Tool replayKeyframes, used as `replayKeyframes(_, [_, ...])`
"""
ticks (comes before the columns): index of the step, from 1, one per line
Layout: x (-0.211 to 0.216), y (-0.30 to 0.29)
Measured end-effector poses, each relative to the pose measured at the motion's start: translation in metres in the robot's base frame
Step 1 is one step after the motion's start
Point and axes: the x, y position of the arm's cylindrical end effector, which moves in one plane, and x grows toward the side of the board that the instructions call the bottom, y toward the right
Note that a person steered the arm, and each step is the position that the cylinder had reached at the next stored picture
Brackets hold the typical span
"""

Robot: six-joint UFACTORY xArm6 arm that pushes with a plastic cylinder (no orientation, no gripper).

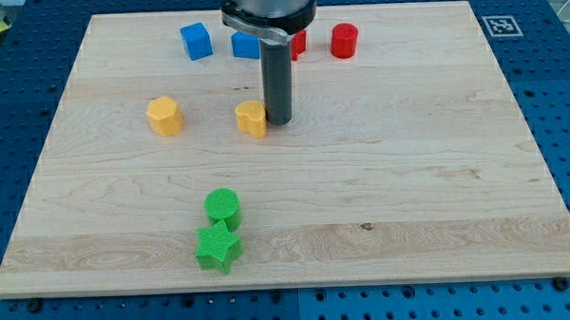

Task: Push the yellow heart towards the center of the board

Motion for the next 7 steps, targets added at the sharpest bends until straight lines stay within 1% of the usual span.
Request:
replayKeyframes(4, [0.006,0.008])
replayKeyframes(6, [0.006,0.000])
replayKeyframes(7, [0.004,-0.017])
